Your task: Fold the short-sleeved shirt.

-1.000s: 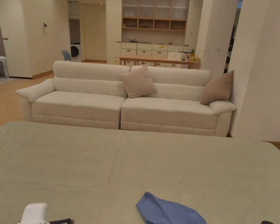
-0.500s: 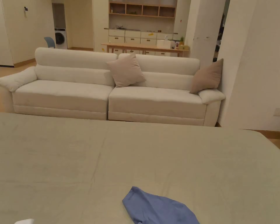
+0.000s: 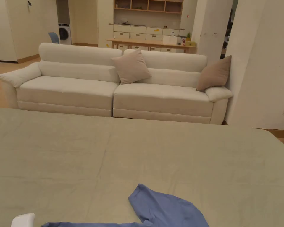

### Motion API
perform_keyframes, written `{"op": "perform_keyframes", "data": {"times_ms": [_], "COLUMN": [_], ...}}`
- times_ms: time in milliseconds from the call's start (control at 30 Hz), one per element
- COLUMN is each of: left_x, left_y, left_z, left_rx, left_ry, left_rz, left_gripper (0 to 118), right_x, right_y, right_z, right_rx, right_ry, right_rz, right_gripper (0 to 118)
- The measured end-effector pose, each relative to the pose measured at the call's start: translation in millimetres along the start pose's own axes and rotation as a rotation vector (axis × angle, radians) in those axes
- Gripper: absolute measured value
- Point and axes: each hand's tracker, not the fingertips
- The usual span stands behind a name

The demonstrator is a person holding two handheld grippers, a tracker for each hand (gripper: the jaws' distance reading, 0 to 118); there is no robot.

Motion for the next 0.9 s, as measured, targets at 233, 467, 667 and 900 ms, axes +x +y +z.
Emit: {"op": "perform_keyframes", "data": {"times_ms": [233,467,667,900], "left_x": [8,9,7,2], "left_y": [7,10,11,15], "left_z": [18,22,21,16], "left_rx": [0.024,0.019,0.007,0.006], "left_ry": [0.003,-0.014,-0.024,-0.051], "left_rz": [-0.037,-0.032,-0.066,-0.056], "left_gripper": [2,2,2,2], "right_x": [-13,-20,-15,0], "right_y": [16,13,-23,-57], "right_z": [-95,-266,-367,-410], "right_rx": [-0.061,-0.349,-0.573,-0.739], "right_ry": [0.129,0.222,0.178,0.152], "right_rz": [0.044,0.090,0.229,0.186], "right_gripper": [4,115,116,101]}}
